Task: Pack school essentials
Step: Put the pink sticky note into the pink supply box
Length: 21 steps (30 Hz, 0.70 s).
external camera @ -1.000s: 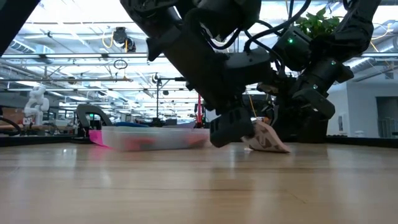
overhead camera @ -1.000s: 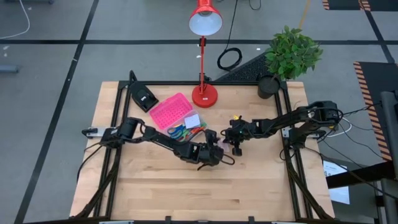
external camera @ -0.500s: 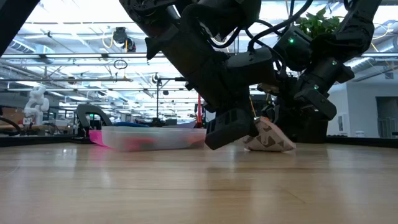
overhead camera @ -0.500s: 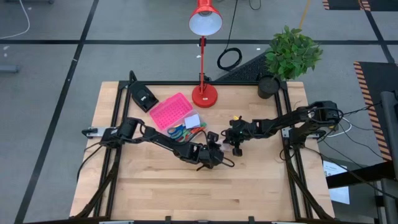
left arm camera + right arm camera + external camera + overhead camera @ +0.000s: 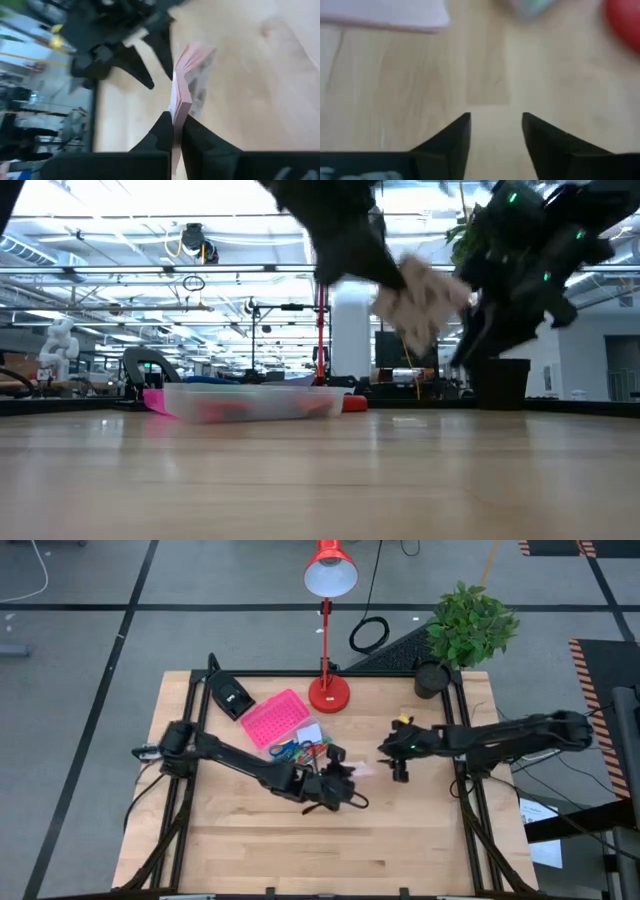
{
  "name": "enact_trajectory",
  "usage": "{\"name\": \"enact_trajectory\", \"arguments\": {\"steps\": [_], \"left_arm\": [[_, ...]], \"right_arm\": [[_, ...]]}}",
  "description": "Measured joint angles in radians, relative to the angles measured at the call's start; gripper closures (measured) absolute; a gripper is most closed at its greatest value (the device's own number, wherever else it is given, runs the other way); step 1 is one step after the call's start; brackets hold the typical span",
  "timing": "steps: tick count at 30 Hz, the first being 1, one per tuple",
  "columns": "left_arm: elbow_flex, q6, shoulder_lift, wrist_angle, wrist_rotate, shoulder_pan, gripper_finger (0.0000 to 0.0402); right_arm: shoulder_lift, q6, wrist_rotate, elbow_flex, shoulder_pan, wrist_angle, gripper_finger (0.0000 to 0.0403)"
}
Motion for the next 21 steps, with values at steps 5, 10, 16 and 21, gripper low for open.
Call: {"name": "enact_trajectory", "arguments": {"steps": [5,10,16,21], "left_arm": [[0.0,0.003,-0.13,-0.072,-0.123,-0.037,0.0375],[0.0,-0.011,-0.251,-0.136,-0.251,-0.086,0.0389],[0.001,-0.153,-0.346,-0.303,-0.44,-0.142,0.0382],[0.0,-0.373,-0.347,-0.536,-0.552,-0.162,0.039]], "right_arm": [[-0.186,0.009,0.016,0.001,0.0,-0.075,0.0198],[-0.321,0.022,0.003,0.002,0.0,-0.139,0.0193],[-0.397,0.016,0.002,0.002,0.0,-0.168,0.0198],[-0.403,0.013,0.002,0.003,0.0,-0.171,0.0201]]}}
